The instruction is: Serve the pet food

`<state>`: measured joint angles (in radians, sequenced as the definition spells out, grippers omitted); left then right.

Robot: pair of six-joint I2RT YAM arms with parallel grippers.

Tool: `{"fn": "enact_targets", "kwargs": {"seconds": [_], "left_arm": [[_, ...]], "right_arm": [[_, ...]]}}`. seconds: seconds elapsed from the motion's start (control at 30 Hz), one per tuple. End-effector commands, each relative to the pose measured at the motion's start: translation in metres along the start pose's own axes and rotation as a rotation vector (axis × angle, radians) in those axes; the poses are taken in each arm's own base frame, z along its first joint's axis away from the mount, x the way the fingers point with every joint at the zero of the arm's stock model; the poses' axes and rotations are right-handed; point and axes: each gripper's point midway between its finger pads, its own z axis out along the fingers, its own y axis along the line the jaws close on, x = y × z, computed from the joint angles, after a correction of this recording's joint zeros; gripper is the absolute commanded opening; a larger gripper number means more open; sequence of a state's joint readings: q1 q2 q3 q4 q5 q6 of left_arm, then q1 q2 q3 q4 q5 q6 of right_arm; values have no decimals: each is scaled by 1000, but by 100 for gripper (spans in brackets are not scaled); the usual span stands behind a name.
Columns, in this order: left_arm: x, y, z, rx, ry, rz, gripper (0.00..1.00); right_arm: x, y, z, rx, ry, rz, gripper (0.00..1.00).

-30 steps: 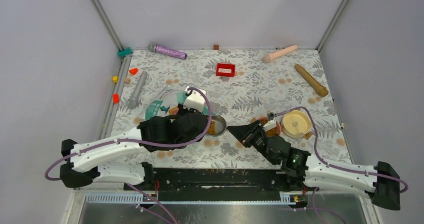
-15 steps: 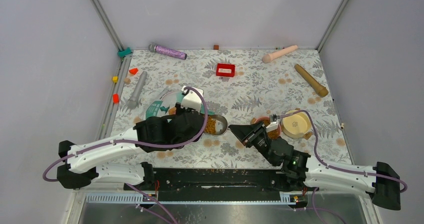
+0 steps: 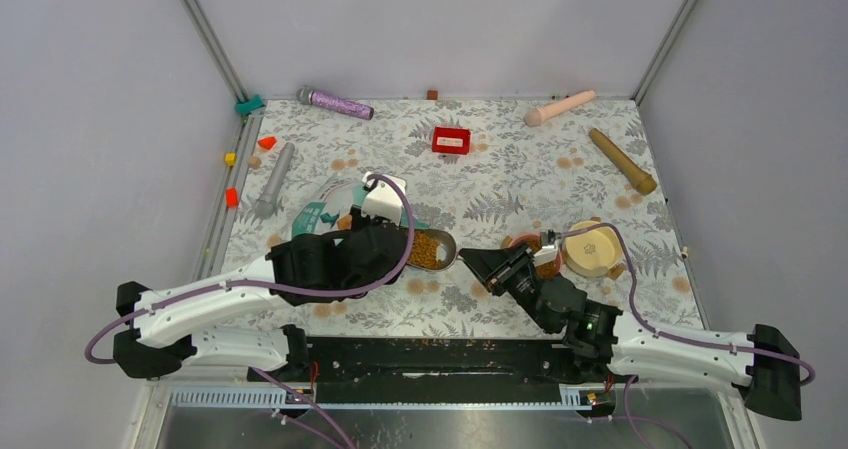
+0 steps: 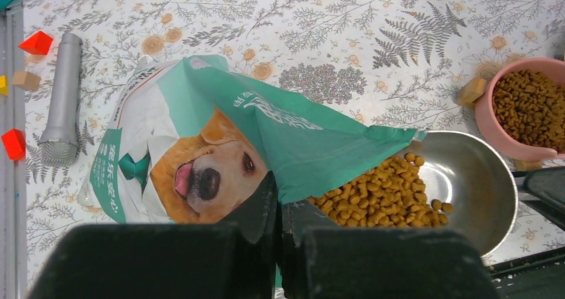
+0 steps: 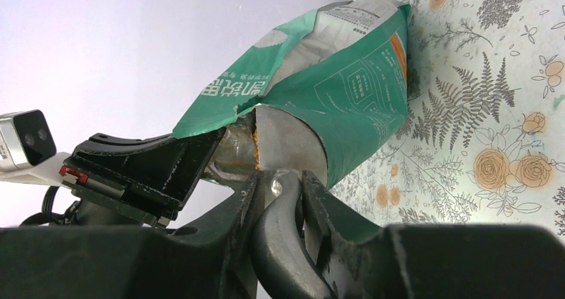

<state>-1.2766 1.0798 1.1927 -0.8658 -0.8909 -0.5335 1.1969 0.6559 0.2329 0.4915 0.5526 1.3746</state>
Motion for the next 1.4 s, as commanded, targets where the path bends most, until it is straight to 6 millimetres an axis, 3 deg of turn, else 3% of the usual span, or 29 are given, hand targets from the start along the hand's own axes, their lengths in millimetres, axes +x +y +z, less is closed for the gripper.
{"fn": "enact_targets", "kwargs": {"seconds": [0.0,0.07,0.13,0.2,0.3,0.43,0.67,1.37], "left_arm": [[-51,10,-16,-9,-157,-178,0],[-51,10,-17,-6,-157,-182,0],[-51,11,-16,-13,-161,-179,0],[-50,10,-16,-9,-157,-179,0],[-50,8,-15,-6,-154,-174,0],[-51,12,-16,-19,-158,-176,0],[-51,12,-16,-17,-162,-187,0],[-53,17,-18,-28,-175,-215,0]], "right_arm": [[-46,-12,0,57,-240,-7,0],[-37,-12,4,124,-188,-96,0],[-43,-12,0,202,-200,-156,0],[-49,-10,4,140,-265,-55,0],[-11,12,25,2,-133,-51,0],[-44,-20,4,70,-261,26,0],[-41,7,-6,-43,-195,77,0],[-33,10,-40,-73,-46,47,0]]}}
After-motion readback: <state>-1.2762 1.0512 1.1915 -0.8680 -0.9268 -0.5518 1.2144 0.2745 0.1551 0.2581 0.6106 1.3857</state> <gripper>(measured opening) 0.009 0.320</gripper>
